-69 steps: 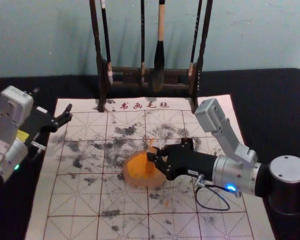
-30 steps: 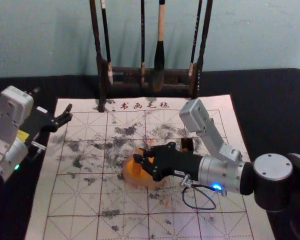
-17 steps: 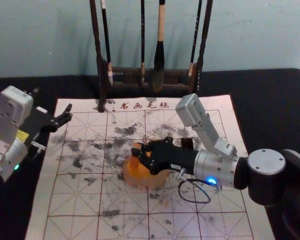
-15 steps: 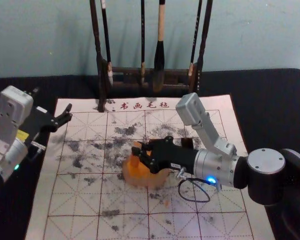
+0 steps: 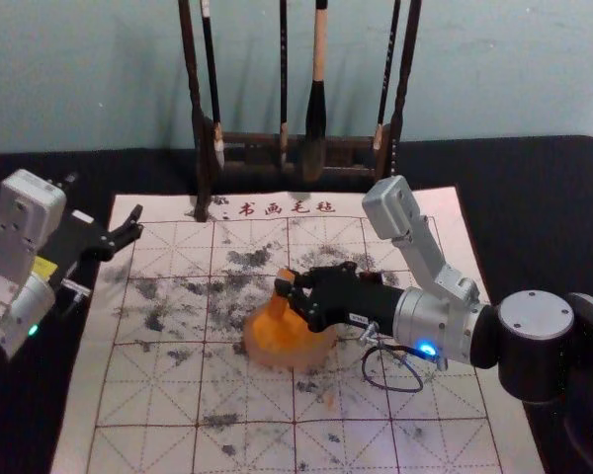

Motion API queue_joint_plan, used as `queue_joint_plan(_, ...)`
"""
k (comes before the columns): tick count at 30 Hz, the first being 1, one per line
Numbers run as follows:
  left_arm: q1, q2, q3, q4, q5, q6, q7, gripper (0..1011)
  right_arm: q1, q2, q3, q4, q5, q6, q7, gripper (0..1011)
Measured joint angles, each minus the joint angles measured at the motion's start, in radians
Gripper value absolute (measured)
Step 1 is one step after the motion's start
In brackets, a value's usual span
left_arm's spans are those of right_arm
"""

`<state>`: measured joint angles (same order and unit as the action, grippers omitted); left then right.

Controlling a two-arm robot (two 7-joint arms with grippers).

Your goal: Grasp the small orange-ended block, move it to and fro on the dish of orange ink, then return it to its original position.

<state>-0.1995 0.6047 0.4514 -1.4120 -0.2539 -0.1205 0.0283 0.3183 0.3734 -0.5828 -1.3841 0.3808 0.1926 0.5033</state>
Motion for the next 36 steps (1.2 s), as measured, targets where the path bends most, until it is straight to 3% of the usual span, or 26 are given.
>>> queue_joint_plan(20,0.0,0.0,0.0,0.0,0.0,0.0,0.0,1001,-0.04,0.029,0.04,-0.05,0.011,0.005,-0.023,127)
queue_joint_plan(36,0.0,0.0,0.0,0.0,0.0,0.0,0.0,1001,-0.075,0.058,0.047,-0.091,0.015,0.007,-0.022,127)
